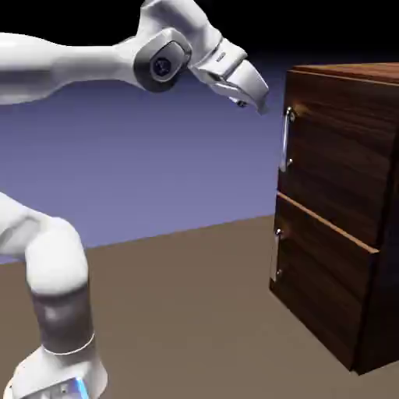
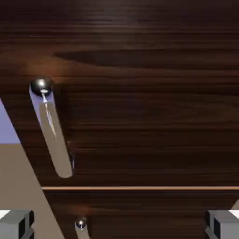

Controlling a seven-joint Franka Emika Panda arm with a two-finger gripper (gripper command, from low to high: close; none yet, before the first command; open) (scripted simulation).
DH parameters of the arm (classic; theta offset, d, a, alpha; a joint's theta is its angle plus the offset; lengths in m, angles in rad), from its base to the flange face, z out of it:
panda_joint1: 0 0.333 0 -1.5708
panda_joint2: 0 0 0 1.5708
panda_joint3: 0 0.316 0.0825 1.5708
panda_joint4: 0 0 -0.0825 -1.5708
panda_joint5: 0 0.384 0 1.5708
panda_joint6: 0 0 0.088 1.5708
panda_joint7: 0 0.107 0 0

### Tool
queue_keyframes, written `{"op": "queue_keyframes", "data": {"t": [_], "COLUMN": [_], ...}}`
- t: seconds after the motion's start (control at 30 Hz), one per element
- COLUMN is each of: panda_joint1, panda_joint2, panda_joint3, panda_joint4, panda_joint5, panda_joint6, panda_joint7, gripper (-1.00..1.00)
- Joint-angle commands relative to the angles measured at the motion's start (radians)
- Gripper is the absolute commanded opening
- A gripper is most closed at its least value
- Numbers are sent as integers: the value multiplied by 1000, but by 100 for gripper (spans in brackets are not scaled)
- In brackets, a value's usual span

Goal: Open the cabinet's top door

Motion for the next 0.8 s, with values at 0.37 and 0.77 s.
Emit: {"op": "queue_keyframes", "data": {"t": [0.37,0.77], "panda_joint1": [-182,-363], "panda_joint2": [-29,-57], "panda_joint3": [196,391], "panda_joint4": [-2,-5], "panda_joint5": [522,1044], "panda_joint6": [86,171], "panda_joint7": [-380,-759], "gripper": [100,100]}}
